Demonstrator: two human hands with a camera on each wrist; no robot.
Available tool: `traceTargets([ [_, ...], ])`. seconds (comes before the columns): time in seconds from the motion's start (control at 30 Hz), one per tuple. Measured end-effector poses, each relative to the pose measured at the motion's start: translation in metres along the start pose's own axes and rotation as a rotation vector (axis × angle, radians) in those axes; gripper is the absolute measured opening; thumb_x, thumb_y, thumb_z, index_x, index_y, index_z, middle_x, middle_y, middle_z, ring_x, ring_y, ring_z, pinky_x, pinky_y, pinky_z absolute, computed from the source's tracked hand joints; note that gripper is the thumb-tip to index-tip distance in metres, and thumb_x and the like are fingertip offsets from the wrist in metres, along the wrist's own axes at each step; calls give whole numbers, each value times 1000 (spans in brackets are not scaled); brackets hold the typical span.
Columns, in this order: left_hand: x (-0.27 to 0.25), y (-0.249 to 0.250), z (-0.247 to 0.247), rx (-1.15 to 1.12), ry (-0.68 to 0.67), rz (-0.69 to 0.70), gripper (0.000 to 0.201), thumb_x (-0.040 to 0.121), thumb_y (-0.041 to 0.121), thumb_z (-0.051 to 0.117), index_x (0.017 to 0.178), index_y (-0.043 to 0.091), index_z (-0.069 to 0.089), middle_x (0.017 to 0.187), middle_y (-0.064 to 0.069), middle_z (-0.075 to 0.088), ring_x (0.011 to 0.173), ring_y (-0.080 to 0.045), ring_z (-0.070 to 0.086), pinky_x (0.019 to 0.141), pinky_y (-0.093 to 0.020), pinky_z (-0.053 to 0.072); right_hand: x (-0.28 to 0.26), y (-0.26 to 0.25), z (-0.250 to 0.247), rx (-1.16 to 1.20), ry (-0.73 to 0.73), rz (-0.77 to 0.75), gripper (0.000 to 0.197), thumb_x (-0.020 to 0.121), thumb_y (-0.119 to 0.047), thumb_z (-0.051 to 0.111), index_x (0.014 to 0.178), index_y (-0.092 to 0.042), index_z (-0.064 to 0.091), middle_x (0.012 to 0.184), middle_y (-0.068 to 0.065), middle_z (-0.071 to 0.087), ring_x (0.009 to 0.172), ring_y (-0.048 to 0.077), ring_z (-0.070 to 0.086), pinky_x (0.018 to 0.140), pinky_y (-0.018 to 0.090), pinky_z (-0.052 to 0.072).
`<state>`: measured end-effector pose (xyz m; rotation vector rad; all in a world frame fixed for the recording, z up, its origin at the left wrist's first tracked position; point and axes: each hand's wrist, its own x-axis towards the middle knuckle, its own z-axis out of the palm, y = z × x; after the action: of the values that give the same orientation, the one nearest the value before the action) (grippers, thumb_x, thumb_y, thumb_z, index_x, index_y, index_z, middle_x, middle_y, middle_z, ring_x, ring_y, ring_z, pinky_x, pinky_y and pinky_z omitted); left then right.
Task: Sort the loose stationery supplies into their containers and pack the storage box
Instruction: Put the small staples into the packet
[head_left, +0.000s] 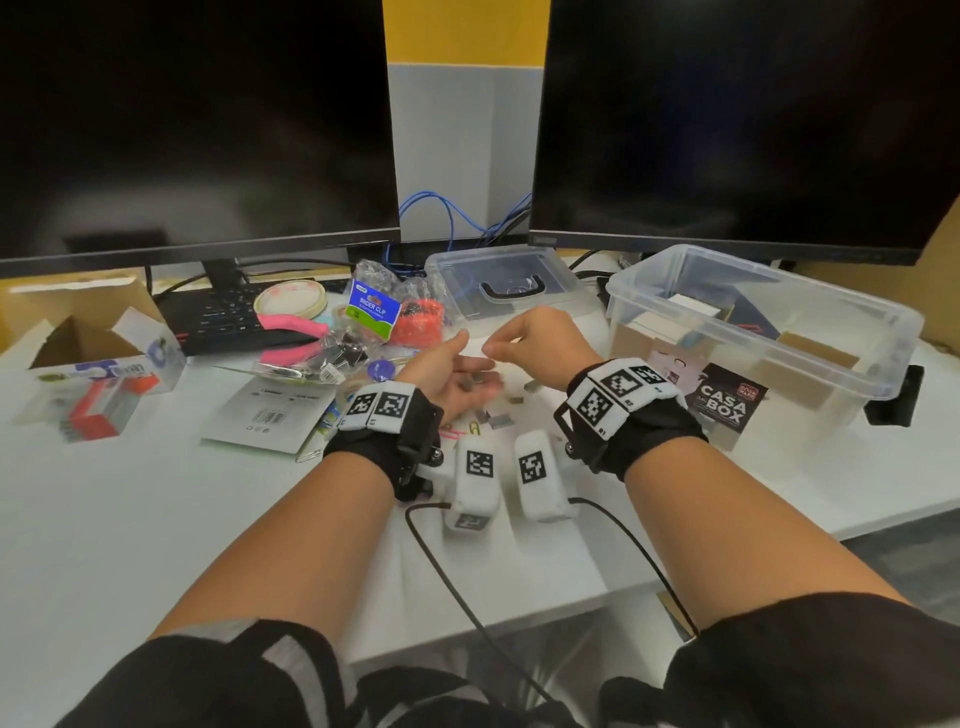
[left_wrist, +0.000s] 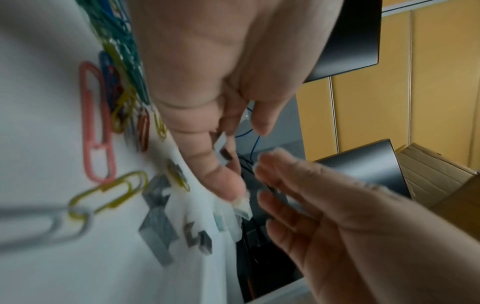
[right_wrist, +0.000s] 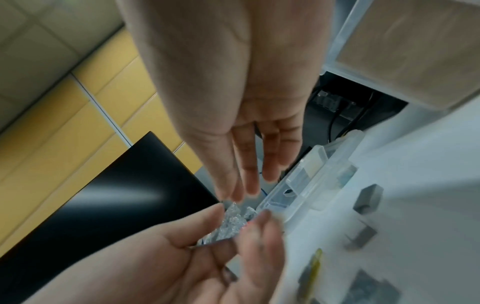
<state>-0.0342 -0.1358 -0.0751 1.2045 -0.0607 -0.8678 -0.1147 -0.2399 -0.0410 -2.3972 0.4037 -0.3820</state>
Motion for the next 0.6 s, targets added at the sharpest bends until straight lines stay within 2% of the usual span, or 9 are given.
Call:
traceTargets([
  [0.07,1,5,-6,48,77,24,35,100,26,44,86,-5,53,72,-13,54,58,-18,52,46,-20,46,1,5,3,-72,15,43,20,88,-13,62,102,-3,72,105,9,69,93,19,64,81,27,52],
  [0.1,2,8,-9,97,104,29,36,100,26,44,79,-2,52,62,-10,53,48,-13,48,40,-17,39,1,8,5,-165,-53,63,20,87,-14,63,101,-5,72,105,9,69,93,20,64,82,27,51],
  [0.17,4,11,-14,220,140,26,41,99,31,44,71,3,53,50,-3,48,37,-8,40,37,-16,30,-3,11,12,-327,-255,81,21,81,-23,71,99,-11,73,96,3,69,76,12,60,67,21,48],
  [0.2,5,11,-16,267,152,27,43,98,33,45,69,4,54,53,-3,46,40,-8,38,40,-17,28,-5,10,15,-367,-333,85,25,77,-27,75,98,-14,72,88,-1,67,65,8,56,58,18,45],
  [0.33,0,11,-16,332,139,17,49,99,40,42,72,1,56,63,-6,42,52,-11,33,46,-20,27,-7,5,15,-470,-403,28,25,74,-20,77,97,-12,72,73,-6,58,50,0,46,37,5,34],
  [0.4,-3,11,-14,366,116,-10,57,99,47,36,75,-1,57,64,-7,42,53,-12,32,48,-20,26,-7,3,13,-486,-416,21,21,77,-13,74,97,-7,72,76,-1,60,50,2,46,42,6,37],
  [0.47,-5,12,-12,415,105,-32,67,96,57,30,78,-2,57,65,-7,42,53,-13,33,48,-22,27,-7,1,10,-515,-396,31,19,81,-14,70,98,-5,71,82,2,60,55,8,48,55,14,43],
  [0.53,-6,14,-11,443,95,-45,78,91,67,25,84,-3,57,65,-8,42,53,-13,33,48,-23,27,-4,-1,7,-515,-307,12,19,85,-16,66,100,-5,70,90,5,63,71,16,56,69,23,47],
  [0.6,-8,15,-9,446,54,-72,88,87,74,19,90,-5,56,65,-8,42,53,-14,33,49,-23,27,-2,-7,5,-382,-179,-62,20,86,-20,66,99,-5,70,96,6,67,83,14,57,74,21,43],
])
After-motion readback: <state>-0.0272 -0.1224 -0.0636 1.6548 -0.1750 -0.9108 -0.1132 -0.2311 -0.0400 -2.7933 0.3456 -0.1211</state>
